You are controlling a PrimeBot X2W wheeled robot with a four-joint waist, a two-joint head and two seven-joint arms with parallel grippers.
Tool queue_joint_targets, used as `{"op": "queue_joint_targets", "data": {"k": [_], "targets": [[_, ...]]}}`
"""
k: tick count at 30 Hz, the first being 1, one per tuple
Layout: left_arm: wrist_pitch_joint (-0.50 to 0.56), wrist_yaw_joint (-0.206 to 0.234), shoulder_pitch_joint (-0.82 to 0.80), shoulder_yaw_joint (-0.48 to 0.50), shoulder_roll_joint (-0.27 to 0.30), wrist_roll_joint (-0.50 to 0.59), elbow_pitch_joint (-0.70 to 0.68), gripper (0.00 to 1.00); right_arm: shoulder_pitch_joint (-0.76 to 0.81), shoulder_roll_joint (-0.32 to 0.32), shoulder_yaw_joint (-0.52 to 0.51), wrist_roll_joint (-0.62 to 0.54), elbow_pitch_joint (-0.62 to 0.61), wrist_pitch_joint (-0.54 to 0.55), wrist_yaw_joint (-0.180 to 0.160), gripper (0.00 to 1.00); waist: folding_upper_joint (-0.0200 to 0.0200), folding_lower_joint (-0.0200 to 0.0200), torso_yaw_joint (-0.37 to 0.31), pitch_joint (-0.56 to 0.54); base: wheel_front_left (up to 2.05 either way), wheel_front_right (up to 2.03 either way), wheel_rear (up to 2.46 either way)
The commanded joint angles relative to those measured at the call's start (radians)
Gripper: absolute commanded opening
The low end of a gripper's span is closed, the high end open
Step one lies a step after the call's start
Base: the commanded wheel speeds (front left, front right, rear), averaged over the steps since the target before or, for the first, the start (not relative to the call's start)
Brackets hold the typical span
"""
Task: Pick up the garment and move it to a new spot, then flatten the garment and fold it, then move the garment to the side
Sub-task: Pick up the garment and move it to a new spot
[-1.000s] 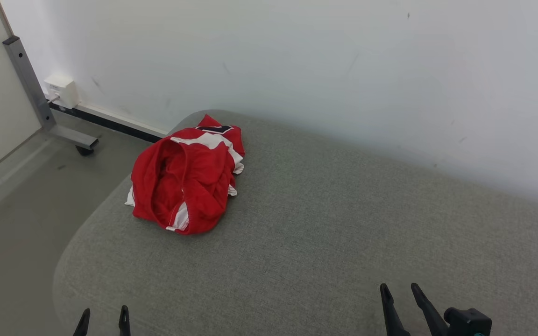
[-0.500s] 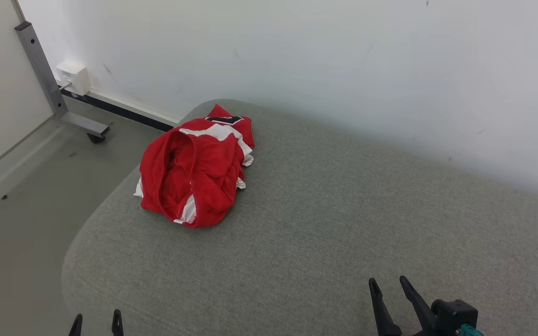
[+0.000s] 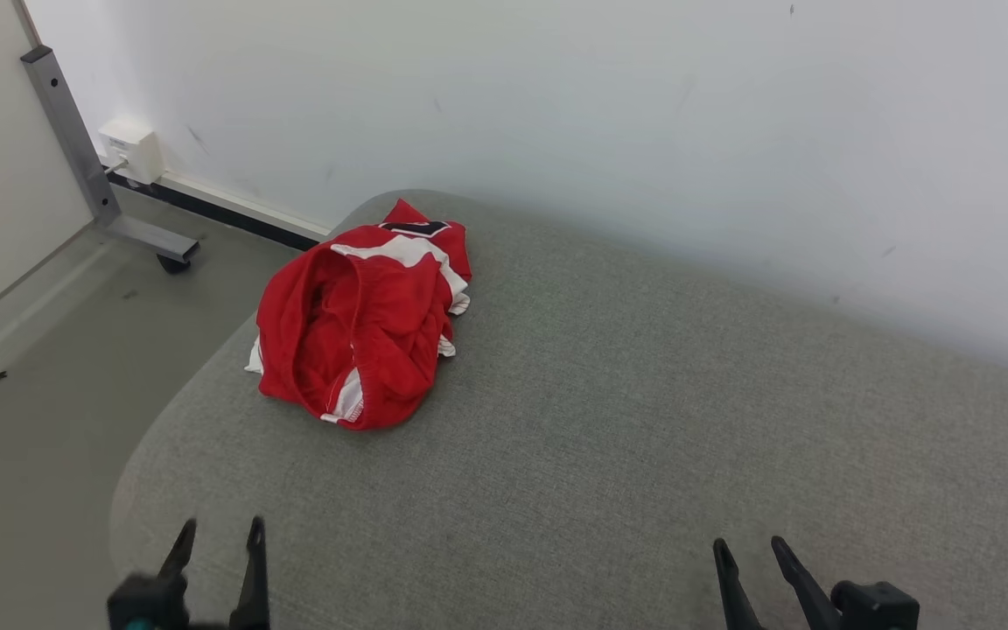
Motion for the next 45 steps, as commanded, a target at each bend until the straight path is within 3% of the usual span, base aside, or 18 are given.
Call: {"op": "queue_joint_targets", "data": {"k": [1,5,16,27,33,39,40,41,45], "targets": [[0.032,-0.004,-0.071,-0.018,0.009,-0.015,0.046,1.0,0.026,-0.008,-0.011,0.001,-0.009,-0.007,-0.002,1.0,-0.0001,-0.0001,-0.002,-0.002,0.0,0.0,0.0],[0.103,-0.005,-0.216,-0.028,0.028,-0.066,0.122,1.0,0.047,-0.014,-0.021,-0.027,-0.053,0.022,-0.002,1.0,-0.0001,-0.0001,-0.045,0.028,0.0,0.0,0.0],[0.219,-0.008,-0.573,-0.001,0.048,-0.256,0.261,1.0,0.032,-0.126,-0.067,-0.098,-0.33,0.176,-0.002,1.0,-0.0001,-0.0001,-0.213,0.27,0.0,0.0,0.0],[0.346,-0.006,-0.714,0.007,0.136,-0.384,0.363,1.0,0.052,-0.152,-0.081,-0.119,-0.551,0.266,-0.002,1.0,-0.0001,-0.0001,-0.312,0.403,0.0,0.0,0.0],[0.424,0.027,-0.75,0.003,0.185,-0.374,0.413,1.0,0.067,-0.145,-0.088,-0.122,-0.602,0.29,-0.002,1.0,-0.0001,-0.0001,-0.339,0.425,0.0,0.0,0.0],[0.425,0.093,-0.739,-0.008,0.24,-0.327,0.445,1.0,0.072,-0.128,-0.068,-0.126,-0.599,0.291,-0.002,1.0,-0.0001,-0.0001,-0.357,0.41,0.0,0.0,0.0],[0.428,0.098,-0.735,-0.01,0.243,-0.328,0.446,0.44,0.072,-0.127,-0.066,-0.124,-0.598,0.291,-0.002,1.0,-0.0001,-0.0001,-0.359,0.408,0.0,0.0,0.0],[0.431,0.101,-0.728,-0.012,0.246,-0.327,0.441,0.0,0.073,-0.123,-0.067,-0.121,-0.593,0.288,-0.002,1.0,-0.0001,-0.0001,-0.358,0.401,0.0,0.0,0.0],[0.435,0.091,-0.725,-0.019,0.266,-0.324,0.415,0.0,0.074,-0.118,-0.068,-0.106,-0.58,0.276,-0.002,1.0,-0.0001,-0.0001,-0.347,0.38,0.0,0.0,0.0]]}}
